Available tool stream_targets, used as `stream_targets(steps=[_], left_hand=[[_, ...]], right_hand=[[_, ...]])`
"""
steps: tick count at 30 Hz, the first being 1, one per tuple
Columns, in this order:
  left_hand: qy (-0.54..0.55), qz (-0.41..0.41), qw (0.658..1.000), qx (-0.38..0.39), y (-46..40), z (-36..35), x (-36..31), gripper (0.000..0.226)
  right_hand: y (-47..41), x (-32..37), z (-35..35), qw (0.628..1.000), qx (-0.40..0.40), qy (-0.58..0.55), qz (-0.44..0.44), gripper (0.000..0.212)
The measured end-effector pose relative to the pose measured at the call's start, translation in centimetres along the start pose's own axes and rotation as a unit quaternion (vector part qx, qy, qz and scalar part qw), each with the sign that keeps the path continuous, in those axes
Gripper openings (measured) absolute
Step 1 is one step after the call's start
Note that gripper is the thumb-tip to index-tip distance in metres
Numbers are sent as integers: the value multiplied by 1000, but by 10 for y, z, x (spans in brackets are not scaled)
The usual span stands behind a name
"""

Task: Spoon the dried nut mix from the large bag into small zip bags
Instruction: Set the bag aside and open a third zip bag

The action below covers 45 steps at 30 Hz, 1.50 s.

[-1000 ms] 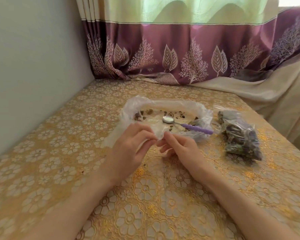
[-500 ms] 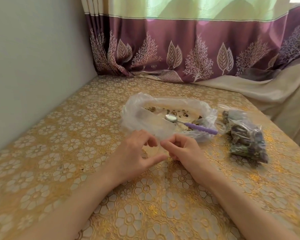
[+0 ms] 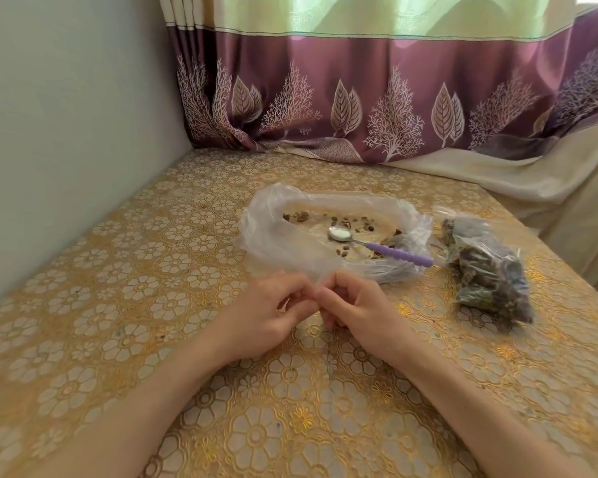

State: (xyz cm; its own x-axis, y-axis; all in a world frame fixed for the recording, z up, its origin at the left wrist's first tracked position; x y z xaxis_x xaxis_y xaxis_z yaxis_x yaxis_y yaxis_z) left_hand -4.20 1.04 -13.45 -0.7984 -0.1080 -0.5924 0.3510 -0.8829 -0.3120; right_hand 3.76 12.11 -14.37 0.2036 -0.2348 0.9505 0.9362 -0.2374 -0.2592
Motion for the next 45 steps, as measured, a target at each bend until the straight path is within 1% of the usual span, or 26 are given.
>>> stream_targets(steps=[2,4,10,12,17,19,21,23,25,27,28,30,32,34,35,37,38,39,41,43,45], left_hand=[[62,15,998,12,0,2,-2,21],[108,29,994,2,0,4,-3,24],[66,7,997,-49,-2,0,-7,26],[95,6,994,-59,-3,2,-8,27],[176,38,981,-71,-2,3,-10,28],[220,63,967,-108,-5,10,-4,31],[235,61,960,-139,-6,19,-1,29],[168,28,974,-148,-4,22,-2,26],[71,-7,983,-169,-1,22,-3,24],[-6,-32,977,-209,2,24,-3,24],[-39,-40,973,-224,3,26,-3,24],[-106,-61,967,-222,3,27,-5,26],[-160,-95,962,-199,3,22,-9,24],[-165,-105,961,-197,1,20,-10,24],[-156,-95,961,-209,1,22,-8,29],[-151,-70,957,-239,0,32,0,45],[-164,-63,954,-242,0,36,4,54],[-187,-65,952,-232,1,39,7,63],[-232,-78,952,-185,1,40,9,82],[-261,-90,951,-142,0,37,7,97],[-312,-109,936,-122,-1,32,1,101]], right_hand=[[0,1,0,1000,6,-28,-7,16],[0,2,-1,998,8,-65,-19,15],[1,3,-4,998,5,-64,-11,16],[0,6,-4,997,6,-79,-4,17],[-1,13,-2,997,11,-74,29,14],[0,13,-2,994,23,-109,22,12],[0,12,-2,991,25,-135,4,13],[-1,8,1,993,-21,-112,-9,13],[-2,4,8,993,-112,-18,-11,18],[0,3,18,974,-210,81,-10,16],[1,3,22,963,-246,109,-8,14],[2,6,27,953,-279,120,0,19],[1,8,29,955,-279,100,8,25],[2,8,31,959,-275,75,6,29],[2,8,32,961,-272,55,0,30],[2,9,35,966,-260,8,-15,25],[2,10,36,968,-251,-12,-22,21],[2,11,37,970,-241,-26,-26,18],[2,12,33,976,-211,-46,-36,20],[1,11,27,979,-176,-94,-50,23],[0,10,23,976,-155,-136,-66,23]])
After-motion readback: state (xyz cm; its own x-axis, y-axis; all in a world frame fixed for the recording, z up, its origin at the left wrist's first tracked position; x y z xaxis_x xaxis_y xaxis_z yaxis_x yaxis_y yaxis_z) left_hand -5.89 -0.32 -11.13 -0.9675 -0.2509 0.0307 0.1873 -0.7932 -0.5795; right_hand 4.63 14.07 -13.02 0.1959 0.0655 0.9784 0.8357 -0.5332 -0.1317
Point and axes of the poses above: each hand's wrist, its own y-axis away from the middle knuckle, its own z-axis out of the back of the hand, x = y × z, the point moved 4 cm from there along -y, towards the middle knuckle, and after that the axes turned 2 degrees about -y, right-handed, at the moved point
